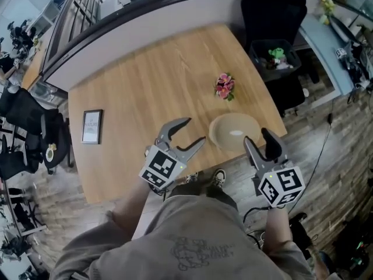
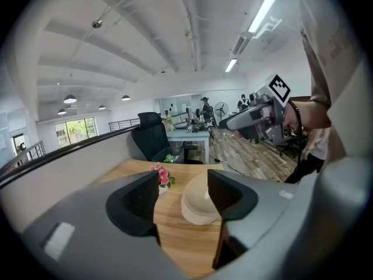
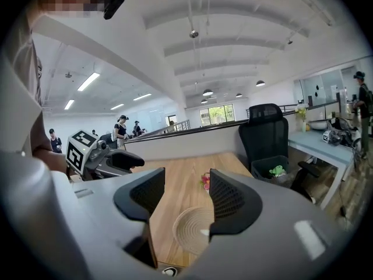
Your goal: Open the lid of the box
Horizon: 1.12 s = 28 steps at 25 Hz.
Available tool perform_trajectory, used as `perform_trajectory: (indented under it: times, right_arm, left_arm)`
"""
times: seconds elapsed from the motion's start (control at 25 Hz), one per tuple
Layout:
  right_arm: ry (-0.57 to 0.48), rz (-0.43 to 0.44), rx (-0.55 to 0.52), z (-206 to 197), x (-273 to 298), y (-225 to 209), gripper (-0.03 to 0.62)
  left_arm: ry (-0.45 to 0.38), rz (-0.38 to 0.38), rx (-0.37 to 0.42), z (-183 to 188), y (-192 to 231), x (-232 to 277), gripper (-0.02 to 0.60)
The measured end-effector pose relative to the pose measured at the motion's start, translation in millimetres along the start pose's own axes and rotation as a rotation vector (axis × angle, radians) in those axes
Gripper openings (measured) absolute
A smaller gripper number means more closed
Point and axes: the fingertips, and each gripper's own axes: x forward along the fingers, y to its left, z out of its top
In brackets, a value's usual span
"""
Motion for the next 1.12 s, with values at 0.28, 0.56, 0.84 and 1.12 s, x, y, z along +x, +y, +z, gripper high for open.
perform_trajectory:
  times: [0.28,0.56,0.84,1.12]
  right_arm:
    - [0.125,0.009,-0.032,-47,41,3,0.224]
    - [0.248,0.048,-0.074,-103,75,15,0.224]
    - [0.368,0.070,-0.133,-160,100,23,0.224]
    - [0.426,0.092,-0.158,-198,114,25,0.224]
  left_arm:
    - [0.109,-0.053,-0.034,-65,7,40,0.308]
    - [0.165,-0.151,-0.022,-120,-4,70,0.344]
    - [0.230,-0.237,-0.021,-173,-15,100,0.379]
    - [0.241,-0.364,0.061,-193,-37,131,0.379]
